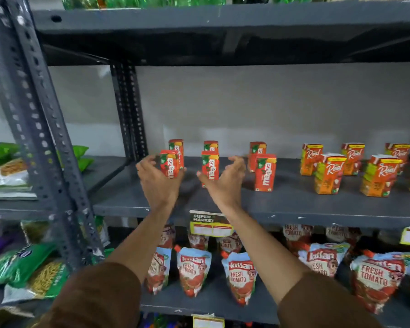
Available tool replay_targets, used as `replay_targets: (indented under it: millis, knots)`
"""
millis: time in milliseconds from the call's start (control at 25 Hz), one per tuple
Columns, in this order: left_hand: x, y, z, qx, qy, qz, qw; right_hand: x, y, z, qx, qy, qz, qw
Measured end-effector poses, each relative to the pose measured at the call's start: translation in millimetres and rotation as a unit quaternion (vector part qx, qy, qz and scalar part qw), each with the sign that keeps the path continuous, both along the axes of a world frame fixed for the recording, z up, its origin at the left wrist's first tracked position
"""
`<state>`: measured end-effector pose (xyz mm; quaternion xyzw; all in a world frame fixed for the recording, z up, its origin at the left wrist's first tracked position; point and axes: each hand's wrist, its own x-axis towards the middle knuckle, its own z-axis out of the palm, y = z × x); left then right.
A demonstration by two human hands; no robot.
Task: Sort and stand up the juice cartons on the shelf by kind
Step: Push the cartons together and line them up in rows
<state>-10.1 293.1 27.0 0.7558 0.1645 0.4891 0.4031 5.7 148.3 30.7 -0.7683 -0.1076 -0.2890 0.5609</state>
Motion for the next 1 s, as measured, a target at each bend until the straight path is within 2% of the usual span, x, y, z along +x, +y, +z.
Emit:
replay_targets:
  millis: [120,200,480,1000]
  knots:
    - [20.4,16.5,-2.5,-0.011,0.172,0.008,0.985,23.0,29.3,-0.4,-0.054,0.13,-0.039,0.989]
    - [29.1,17.4,-5.2,0.025,0.234,0.017,0.972,32.0,38.6,-5.5,-0.121,0.159,-0.07,0.977]
    - [27.8,17.5,-12.8,0.08,0.232,0.017,0.969,32.4,41.4,-12.5,-0.147,0.134,-0.09,0.976]
    - [27.0,19.4,-15.2,0.094,0.236,0.026,0.967,25.0,45.3,-12.9,-0.198,0.121,-0.091,0.968]
